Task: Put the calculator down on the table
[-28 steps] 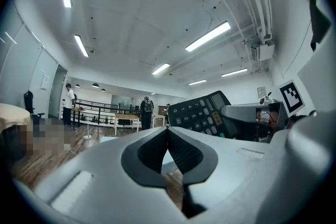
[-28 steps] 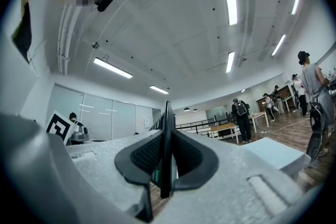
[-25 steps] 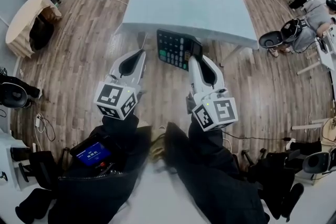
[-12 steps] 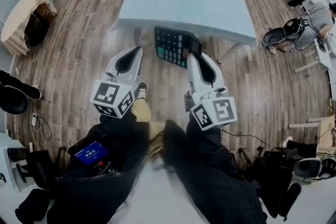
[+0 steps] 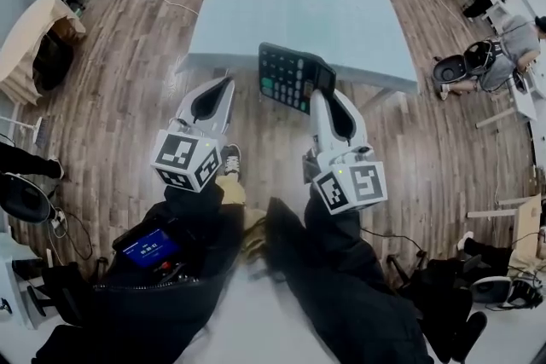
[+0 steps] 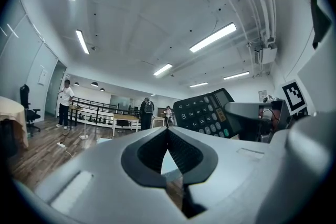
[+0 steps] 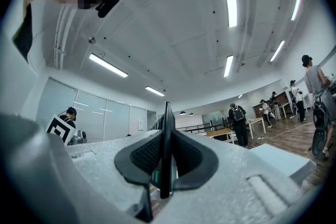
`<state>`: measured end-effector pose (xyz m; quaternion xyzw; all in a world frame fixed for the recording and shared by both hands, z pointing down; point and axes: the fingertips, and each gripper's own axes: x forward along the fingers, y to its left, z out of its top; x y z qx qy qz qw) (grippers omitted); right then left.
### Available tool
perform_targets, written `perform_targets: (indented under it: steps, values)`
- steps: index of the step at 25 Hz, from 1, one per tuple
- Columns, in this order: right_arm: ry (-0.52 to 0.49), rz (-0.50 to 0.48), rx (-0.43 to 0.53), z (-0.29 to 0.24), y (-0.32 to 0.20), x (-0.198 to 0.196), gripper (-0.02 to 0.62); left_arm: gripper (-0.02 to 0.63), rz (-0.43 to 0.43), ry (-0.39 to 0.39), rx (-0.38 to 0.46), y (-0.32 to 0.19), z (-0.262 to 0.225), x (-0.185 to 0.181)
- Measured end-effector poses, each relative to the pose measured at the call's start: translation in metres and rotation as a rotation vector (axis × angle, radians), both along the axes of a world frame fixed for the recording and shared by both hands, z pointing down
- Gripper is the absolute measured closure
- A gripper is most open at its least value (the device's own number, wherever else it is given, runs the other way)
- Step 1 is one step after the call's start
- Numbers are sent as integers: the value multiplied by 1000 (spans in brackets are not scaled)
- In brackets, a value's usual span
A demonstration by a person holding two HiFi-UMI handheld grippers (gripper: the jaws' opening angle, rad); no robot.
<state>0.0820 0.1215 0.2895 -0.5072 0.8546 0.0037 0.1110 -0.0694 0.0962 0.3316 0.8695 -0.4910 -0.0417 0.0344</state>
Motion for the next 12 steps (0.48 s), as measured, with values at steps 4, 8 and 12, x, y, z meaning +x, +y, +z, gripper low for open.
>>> perform_targets:
  steps: [4, 8, 12]
  values:
    - [-10, -4, 3, -1, -28, -8, 549, 609, -21, -3, -13, -26, 3, -13]
    - [-12, -6, -8, 2, -47, -8, 549, 609, -32, -3, -32, -44, 11, -17]
    - [-18, 5, -25, 12, -73, -8, 549, 609, -31, -3, -55, -68, 24, -22]
